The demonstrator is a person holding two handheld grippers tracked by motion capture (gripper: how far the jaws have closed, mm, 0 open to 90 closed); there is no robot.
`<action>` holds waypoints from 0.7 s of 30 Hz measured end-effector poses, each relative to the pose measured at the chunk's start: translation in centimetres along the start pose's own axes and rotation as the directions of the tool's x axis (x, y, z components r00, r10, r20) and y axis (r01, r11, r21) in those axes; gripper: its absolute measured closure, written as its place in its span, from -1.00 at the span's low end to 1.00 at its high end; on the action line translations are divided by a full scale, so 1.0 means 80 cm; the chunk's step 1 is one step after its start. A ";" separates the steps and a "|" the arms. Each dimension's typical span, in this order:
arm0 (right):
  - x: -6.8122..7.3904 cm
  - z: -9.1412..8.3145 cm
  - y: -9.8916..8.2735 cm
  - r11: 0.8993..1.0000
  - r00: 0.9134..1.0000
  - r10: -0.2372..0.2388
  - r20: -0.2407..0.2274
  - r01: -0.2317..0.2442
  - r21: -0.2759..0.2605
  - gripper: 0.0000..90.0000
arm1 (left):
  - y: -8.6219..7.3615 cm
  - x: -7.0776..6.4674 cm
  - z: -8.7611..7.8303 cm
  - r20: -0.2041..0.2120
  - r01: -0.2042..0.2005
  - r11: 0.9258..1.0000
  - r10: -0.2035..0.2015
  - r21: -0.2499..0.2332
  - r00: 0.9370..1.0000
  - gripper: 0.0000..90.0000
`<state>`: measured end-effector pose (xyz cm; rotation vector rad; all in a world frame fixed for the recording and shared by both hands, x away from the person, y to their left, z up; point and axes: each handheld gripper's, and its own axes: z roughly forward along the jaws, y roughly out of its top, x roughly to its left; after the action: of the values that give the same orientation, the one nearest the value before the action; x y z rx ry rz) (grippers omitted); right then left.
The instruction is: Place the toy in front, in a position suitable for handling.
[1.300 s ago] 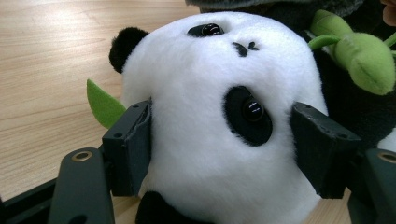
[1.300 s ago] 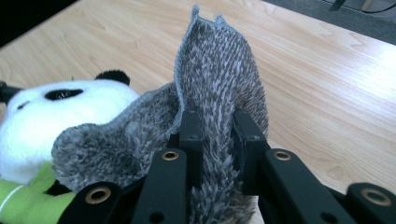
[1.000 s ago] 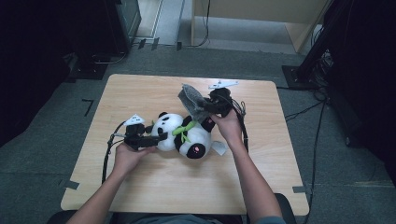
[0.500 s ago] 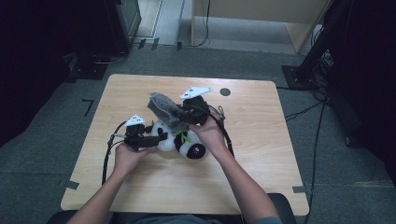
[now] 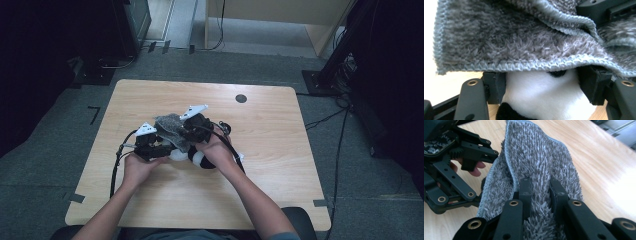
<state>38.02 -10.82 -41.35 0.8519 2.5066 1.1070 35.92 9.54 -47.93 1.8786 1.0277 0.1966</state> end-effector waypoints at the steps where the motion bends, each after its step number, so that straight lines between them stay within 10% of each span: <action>1: -0.004 0.000 -0.001 1.000 1.000 0.016 -0.016 -0.017 -0.005 0.70 | 0.000 0.000 0.000 -0.002 0.000 1.000 0.000 0.002 1.000 -0.29; 10: -0.045 -0.003 -0.017 0.993 0.993 0.116 0.004 -0.116 0.002 0.71 | 0.003 0.001 0.000 0.006 0.024 1.000 -0.024 0.018 1.000 -0.29; 21: -0.067 -0.013 -0.019 0.993 0.989 0.109 0.095 -0.112 0.025 0.72 | 0.005 0.001 -0.001 0.009 0.028 0.999 -0.028 0.033 1.000 -0.29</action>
<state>41.14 -15.52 -41.77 1.0381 2.4303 1.0396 36.19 9.55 -47.59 1.8913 1.0562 0.1552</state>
